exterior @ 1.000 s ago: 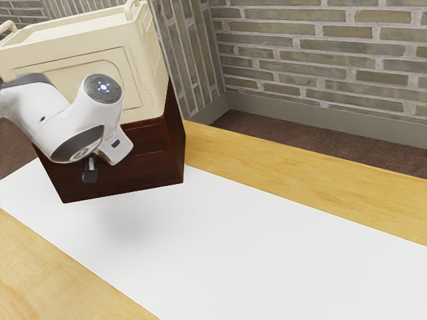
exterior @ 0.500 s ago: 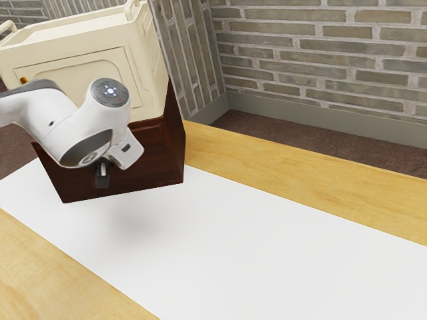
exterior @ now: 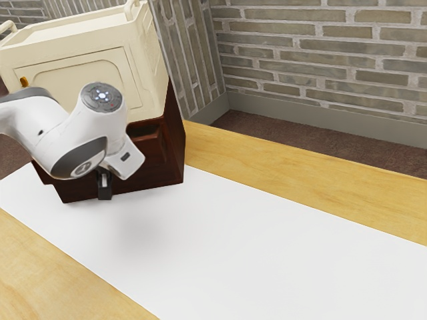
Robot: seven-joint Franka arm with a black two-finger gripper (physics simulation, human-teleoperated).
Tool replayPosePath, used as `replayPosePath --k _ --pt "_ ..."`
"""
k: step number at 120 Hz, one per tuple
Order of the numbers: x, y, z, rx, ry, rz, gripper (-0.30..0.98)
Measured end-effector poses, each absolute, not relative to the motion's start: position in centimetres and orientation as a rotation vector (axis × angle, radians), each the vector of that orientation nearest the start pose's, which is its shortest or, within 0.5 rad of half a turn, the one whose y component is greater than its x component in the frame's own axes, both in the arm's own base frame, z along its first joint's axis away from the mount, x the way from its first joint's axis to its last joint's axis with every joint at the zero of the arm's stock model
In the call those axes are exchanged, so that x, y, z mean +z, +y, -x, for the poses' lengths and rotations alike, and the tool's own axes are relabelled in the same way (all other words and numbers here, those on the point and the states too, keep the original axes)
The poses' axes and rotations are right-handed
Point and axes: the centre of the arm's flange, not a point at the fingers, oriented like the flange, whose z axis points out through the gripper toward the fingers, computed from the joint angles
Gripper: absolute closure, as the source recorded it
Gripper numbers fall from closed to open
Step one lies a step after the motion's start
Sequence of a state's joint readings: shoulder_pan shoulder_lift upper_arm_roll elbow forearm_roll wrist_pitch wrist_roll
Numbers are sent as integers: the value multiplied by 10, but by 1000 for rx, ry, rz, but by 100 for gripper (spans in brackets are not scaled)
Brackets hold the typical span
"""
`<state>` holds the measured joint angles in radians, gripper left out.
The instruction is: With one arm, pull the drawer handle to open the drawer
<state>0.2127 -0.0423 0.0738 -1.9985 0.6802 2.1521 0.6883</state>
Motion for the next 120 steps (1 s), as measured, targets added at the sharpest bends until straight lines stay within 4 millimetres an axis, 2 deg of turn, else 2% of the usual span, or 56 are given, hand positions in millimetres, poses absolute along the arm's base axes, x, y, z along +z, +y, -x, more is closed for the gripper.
replayPosePath --k 44,53,63,92,120 --pt "509 167 -514 121 914 2373 3" --pt "515 162 -509 106 914 2373 13" --pt "522 159 -506 90 914 2368 16" --pt "520 149 -492 90 924 2381 5" --pt "523 141 -470 68 919 2402 2"
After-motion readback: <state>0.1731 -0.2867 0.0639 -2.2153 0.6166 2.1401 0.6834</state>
